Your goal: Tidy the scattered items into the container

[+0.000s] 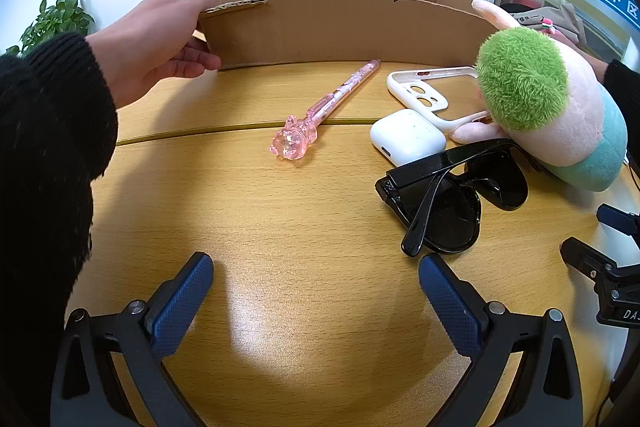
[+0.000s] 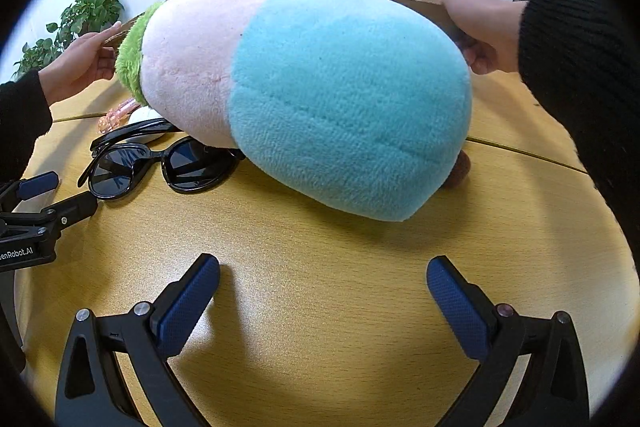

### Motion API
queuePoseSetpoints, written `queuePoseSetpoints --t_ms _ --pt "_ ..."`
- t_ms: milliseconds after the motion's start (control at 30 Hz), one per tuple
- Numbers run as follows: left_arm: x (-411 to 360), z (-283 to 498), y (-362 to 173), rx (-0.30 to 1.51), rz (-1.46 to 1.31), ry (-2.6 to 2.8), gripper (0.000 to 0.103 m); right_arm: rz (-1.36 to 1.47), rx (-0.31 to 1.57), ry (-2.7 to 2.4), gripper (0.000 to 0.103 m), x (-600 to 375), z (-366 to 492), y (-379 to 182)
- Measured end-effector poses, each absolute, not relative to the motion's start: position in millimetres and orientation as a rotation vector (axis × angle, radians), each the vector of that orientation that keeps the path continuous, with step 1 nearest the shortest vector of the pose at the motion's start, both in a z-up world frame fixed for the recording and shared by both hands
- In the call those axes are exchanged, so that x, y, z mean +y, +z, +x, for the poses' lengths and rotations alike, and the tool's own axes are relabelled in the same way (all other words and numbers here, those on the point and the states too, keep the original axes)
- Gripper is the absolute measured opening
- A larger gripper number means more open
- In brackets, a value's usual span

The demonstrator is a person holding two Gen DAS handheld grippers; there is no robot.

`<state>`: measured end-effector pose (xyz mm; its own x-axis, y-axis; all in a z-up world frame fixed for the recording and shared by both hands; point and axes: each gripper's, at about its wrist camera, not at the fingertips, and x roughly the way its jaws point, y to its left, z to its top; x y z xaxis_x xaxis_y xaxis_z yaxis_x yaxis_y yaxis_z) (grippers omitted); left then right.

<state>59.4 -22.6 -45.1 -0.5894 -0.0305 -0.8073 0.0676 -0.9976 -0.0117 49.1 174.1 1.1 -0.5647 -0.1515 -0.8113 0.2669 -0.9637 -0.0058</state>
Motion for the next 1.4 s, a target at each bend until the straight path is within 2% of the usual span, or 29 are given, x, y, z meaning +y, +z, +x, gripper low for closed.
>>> queuePoseSetpoints --t_ms 1400 --pt "-40.6 84.9 -45.9 0.046 1.407 -2.784 0.103 1.319 0.188 -2.579 0.103 174.5 53.5 2.3"
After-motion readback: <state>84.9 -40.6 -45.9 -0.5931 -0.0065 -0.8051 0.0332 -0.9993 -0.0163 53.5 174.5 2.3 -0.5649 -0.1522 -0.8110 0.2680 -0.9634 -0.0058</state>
